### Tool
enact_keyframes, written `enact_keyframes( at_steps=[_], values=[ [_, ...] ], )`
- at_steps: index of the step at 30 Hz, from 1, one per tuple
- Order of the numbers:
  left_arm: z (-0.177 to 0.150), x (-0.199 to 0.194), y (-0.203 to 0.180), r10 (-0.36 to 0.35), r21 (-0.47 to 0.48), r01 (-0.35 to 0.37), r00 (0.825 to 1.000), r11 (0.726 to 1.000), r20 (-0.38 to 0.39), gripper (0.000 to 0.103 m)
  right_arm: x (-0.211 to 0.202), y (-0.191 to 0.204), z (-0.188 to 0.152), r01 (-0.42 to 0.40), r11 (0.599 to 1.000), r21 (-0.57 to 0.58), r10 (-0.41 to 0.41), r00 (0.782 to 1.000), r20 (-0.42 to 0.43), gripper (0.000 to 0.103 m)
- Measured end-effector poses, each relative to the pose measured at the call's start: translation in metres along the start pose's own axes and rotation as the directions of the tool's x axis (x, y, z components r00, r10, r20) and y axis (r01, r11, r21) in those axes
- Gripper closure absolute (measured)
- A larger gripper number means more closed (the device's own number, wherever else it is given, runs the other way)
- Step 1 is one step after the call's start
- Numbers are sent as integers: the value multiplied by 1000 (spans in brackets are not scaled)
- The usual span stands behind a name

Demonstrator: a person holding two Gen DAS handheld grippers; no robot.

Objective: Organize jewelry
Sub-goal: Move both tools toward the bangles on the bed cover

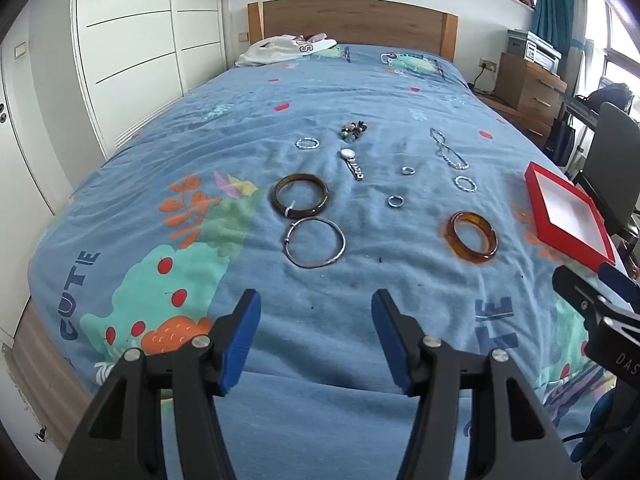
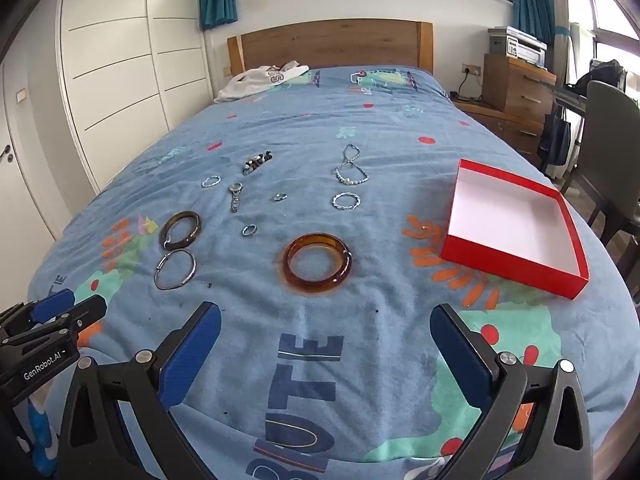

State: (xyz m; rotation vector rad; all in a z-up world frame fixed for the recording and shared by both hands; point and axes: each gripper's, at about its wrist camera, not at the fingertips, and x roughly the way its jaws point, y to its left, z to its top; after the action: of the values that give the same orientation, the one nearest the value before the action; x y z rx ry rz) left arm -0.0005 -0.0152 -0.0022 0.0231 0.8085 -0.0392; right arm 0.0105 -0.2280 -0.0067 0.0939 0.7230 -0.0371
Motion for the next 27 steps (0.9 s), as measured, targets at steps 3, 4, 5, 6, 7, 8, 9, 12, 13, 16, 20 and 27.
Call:
enact_keyframes(
  at_steps=[3, 4, 5, 6, 7, 8, 9, 12, 13, 16, 20, 27],
  values=[
    [0, 1, -1, -6, 3, 6, 1000, 1000, -8, 47, 0, 0, -1, 3, 1000, 1, -3, 1000, -5, 1],
    [0, 2, -2, -7, 3, 7, 1000, 1000, -11, 47, 1, 1, -1, 2, 1000, 2, -2, 1000, -7, 1],
    [0, 2, -2, -8, 4, 8, 1000, 1000, -13, 47, 1, 1, -1, 2, 1000, 1, -2, 1000, -8, 1],
    [0, 3, -3, -6, 6, 6, 1000, 1000, -14, 47, 0, 0, 0, 2, 1000, 0, -2, 1000, -9, 1],
    [-1, 3, -3, -4, 8, 4, 1000, 1000, -14, 47, 0, 1, -1, 1, 1000, -2, -1, 1000, -11, 1],
    [-1, 3, -3, -7, 7, 7, 1000, 1000, -14, 47, 0, 1, -1, -3, 1000, -2, 3, 1000, -14, 1],
    [-1, 3, -3, -8, 7, 8, 1000, 1000, -14, 47, 0, 0, -1, -7, 1000, -2, 7, 1000, -15, 1],
    [-1, 4, -4, -7, 9, 7, 1000, 1000, -14, 47, 0, 0, -3, -16, 1000, -1, 16, 1000, -20, 1],
    [-1, 4, -4, -8, 8, 8, 1000, 1000, -16, 47, 0, 1, -3, -18, 1000, -3, 18, 1000, -22, 1],
    [-1, 6, -5, -14, 9, 14, 1000, 1000, -23, 47, -1, 3, -4, -24, 1000, -10, 23, 999, -24, 1],
    [0, 9, -6, -20, 15, 20, 999, 1000, -34, 47, 0, 4, -4, -29, 999, -13, 29, 999, -28, 1],
    [0, 15, -7, -33, 21, 34, 998, 999, -52, 47, 5, 5, -5, -40, 999, -14, 40, 998, -42, 6]
  ],
)
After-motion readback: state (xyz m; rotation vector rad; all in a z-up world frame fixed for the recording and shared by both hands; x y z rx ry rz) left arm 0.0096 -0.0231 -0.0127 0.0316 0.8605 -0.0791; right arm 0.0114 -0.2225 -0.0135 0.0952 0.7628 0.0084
